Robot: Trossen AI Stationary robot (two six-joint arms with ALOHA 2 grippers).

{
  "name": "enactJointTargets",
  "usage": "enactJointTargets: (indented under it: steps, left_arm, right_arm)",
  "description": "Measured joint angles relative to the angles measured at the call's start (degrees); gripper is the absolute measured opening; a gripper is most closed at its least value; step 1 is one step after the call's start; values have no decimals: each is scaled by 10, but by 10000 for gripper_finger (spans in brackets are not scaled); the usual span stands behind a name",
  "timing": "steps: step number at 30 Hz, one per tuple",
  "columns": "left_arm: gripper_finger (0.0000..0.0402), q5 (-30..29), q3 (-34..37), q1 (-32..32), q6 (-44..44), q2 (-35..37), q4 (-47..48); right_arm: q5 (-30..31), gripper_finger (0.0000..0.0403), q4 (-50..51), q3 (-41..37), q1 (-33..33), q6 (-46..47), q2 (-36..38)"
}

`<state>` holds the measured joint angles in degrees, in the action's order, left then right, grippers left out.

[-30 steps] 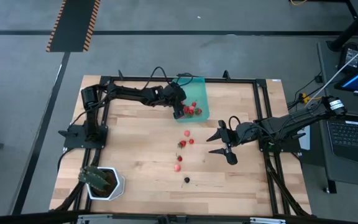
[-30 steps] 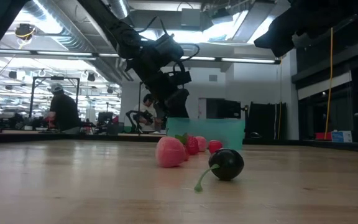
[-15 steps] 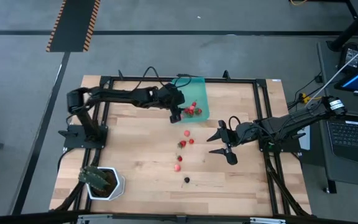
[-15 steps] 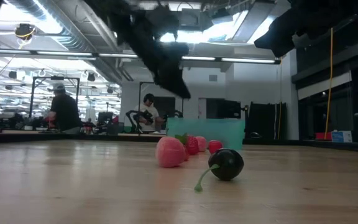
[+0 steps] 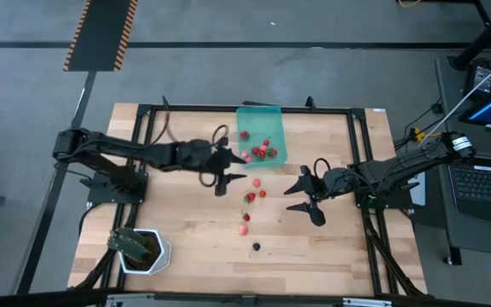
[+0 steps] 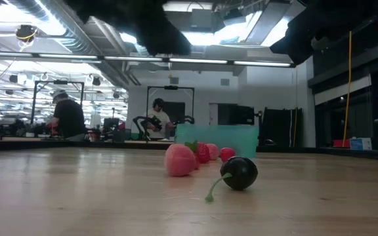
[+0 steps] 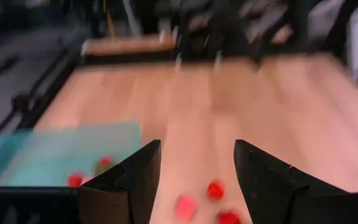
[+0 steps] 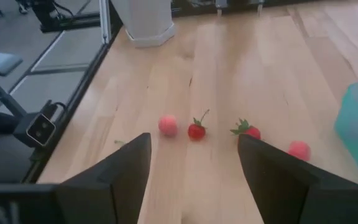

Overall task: Pick and placing Produce into tupperware
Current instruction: Put the red cherry into the blue bin

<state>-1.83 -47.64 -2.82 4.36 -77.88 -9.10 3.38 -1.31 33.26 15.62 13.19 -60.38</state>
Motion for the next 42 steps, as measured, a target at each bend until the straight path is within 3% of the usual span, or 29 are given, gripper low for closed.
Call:
enactJointTargets:
  steps: [6, 14, 21, 25, 31, 36, 42]
  left_arm:
    - [195, -9, 113, 53, -13, 59, -142]
    - [195, -89, 197, 121, -42, 99, -194]
    - [195, -140, 266, 167, -54, 117, -264]
    - [195, -139, 295, 181, -58, 128, -286]
    - [195, -128, 302, 200, -47, 138, -287]
    - [195, -126, 302, 205, -38, 138, -275]
    - [195, -126, 302, 205, -38, 138, -274]
  right_arm:
    - [0, 243, -30, 0, 0, -1, 0]
    - [0, 243, -84, 0, 0, -2, -4]
    - [16, 243, -109, 26, 9, 10, -99]
    - [15, 243, -60, 85, 22, -1, -154]
    - [33, 243, 89, 182, 23, 44, -217]
    - [42, 243, 155, 247, 23, 11, -292]
    - [42, 243, 212, 278, 0, -10, -352]
